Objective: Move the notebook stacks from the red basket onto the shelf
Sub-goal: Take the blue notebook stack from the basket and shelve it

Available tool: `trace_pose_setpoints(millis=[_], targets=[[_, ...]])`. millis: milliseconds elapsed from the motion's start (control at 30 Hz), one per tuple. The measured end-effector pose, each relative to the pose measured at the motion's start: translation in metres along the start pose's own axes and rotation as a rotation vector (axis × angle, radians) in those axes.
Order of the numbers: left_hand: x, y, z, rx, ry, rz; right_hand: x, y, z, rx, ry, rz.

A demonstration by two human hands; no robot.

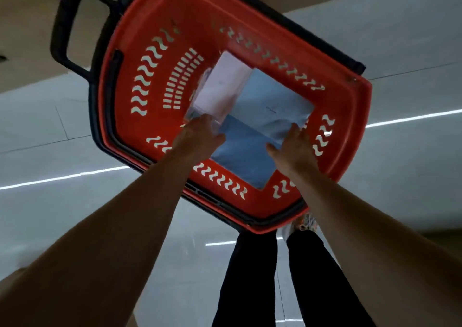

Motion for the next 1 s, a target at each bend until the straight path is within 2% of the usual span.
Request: trace_pose_setpoints(millis=[133,267,567,767,1000], targets=[[-0.018,-0.018,-0.003,-0.048,0.010,0.006,-0.027,-0.015,0.004,-0.069,-0.160,0.114],[-0.026,-0.028,-0.005,-0.064,0.078,-0.006,-0.047,-0.016,-0.001,-0.111,-0.384,0.084],[-0.044,-0.036,-0.008,-0.042,0.266,-0.101,-0.059,-0.022,0.002,-0.089,-0.692,0.204],[-0.059,-0.040,-0.009,-0.062,0.405,-0.200,-0.056,-0.026,0.002,-0.089,-0.646,0.173],[-0.055,-0.042,-0.014,-0.044,0.394,-0.162,-0.052,-0.026,0.000,-0.050,-0.610,0.192]])
Point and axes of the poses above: each hand's wrist, its own y-axis away from the middle knuckle, its own x-axis out of the back of the hand, z = x × y, the point moved 3 cm from there along -y, towards the middle knuckle, and after that the axes turned 1 degree about y, right-handed, at the moved point
